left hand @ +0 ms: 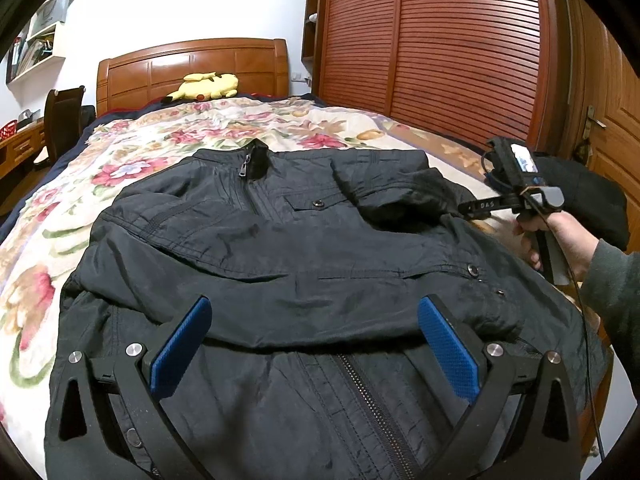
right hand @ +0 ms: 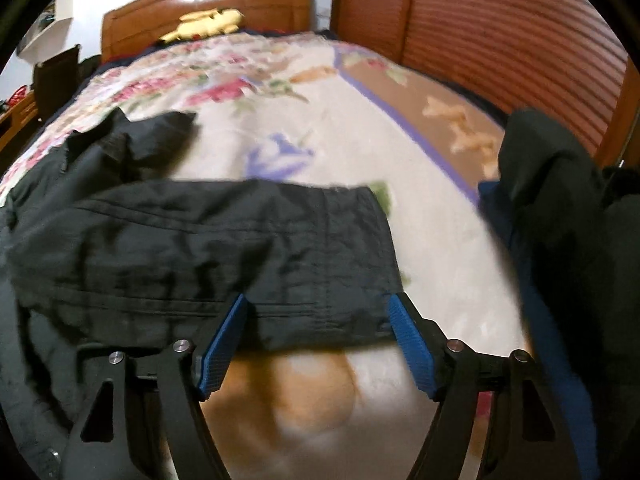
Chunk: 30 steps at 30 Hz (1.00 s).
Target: Fold large clothes
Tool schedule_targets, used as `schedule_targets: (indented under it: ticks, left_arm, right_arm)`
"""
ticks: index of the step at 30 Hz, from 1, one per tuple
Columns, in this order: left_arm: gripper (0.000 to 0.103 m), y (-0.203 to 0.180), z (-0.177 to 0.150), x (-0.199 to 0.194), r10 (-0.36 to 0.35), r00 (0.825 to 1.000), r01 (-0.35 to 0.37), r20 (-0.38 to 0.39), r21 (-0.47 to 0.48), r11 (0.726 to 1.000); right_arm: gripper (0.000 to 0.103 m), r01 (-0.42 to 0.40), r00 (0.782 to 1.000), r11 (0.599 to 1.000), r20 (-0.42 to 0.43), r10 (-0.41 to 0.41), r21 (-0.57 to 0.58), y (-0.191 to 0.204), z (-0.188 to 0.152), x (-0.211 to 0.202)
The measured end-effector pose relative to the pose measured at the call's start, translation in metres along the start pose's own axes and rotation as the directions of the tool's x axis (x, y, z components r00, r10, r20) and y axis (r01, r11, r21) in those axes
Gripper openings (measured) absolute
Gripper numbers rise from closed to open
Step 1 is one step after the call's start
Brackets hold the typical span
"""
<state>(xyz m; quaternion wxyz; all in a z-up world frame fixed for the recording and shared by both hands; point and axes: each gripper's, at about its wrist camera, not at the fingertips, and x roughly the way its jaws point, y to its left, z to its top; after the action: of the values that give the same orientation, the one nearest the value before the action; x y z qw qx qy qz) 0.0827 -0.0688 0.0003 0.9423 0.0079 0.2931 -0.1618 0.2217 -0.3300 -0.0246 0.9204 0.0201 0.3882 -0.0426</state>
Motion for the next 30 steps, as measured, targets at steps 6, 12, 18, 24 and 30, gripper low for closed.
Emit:
schedule_targets:
  ticks: [6,12,18,24,30]
  left_arm:
    - [0.103,-0.001,0.000,0.001,0.003,1.000,-0.003,-0.004,0.005,1.000]
    - [0.103,-0.001,-0.001,0.001,0.003,1.000,-0.003,-0.004,0.002,1.000]
    - [0.103,0.000,0.000,0.002,0.002,1.000,-0.002,-0.002,-0.001,1.000]
    - [0.103,0.003,-0.001,0.000,-0.005,1.000,0.005,0.009,-0.005,1.000]
    - [0.103,0.005,-0.002,-0.011,-0.007,1.000,0.007,0.023,0.001,1.000]
  right_arm:
    - [0.081,-0.001,1.000,1.000,-0.023,0.001,-0.004,0.005,0.002,0.010]
    - [0.082,-0.019,0.999,1.000,-0.028,0.019,0.006,-0.004,0.002,0.019]
    - [0.035,-0.061,0.998,0.992,-0.033,0.057,-0.113,0.011,0.000,0.012]
    - [0.025,-0.027,0.994,0.983,0.102,0.046,-0.184,0.029,0.007,-0.032]
    - [0.024,-0.044,0.964,0.976,0.246,0.097,-0.212,0.052,0.021,-0.094]
